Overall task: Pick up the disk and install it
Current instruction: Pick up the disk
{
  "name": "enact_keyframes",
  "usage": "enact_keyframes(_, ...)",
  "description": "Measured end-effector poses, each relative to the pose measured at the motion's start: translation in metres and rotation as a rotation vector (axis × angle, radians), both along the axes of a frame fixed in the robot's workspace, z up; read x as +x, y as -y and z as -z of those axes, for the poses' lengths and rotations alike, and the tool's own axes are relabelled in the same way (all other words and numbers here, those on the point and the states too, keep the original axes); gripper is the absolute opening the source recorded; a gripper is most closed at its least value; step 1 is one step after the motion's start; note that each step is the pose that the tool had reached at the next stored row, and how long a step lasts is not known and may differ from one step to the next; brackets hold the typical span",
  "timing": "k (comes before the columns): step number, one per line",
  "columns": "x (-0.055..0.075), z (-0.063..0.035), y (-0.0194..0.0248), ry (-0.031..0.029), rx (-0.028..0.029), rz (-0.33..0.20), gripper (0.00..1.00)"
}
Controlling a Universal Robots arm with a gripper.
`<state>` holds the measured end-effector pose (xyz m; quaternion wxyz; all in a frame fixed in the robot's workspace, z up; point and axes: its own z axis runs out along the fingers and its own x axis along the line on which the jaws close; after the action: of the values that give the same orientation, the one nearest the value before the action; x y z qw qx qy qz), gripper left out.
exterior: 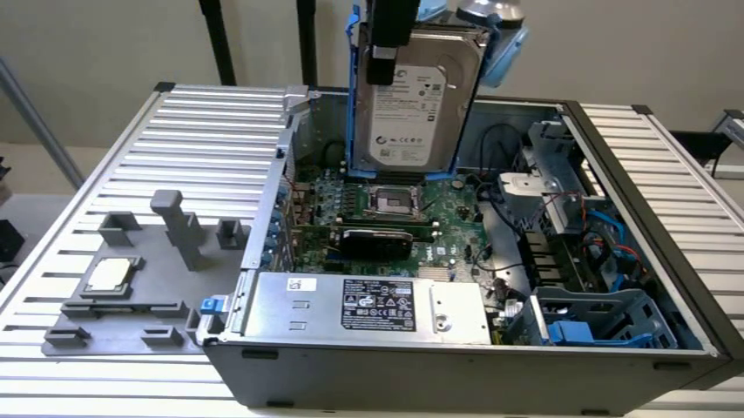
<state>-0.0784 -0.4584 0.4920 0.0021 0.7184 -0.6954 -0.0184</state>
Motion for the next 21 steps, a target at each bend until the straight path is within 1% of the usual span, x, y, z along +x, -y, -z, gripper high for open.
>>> enact_keyframes(7, 0.031, 0.0019, 0.0093, 0.0001, 0.0, 0.0, 0.33)
enact_keyframes(13, 0.053, 0.0027, 0.0184, 0.0014, -0.0001, 0.0, 0.33)
enact_keyframes(16, 0.062, 0.0031, 0.0237, 0.0022, -0.0001, 0.0, 0.33)
enact_keyframes(21, 0.075, 0.0039, 0.0344, 0.0027, 0.0, 0.0, 0.33)
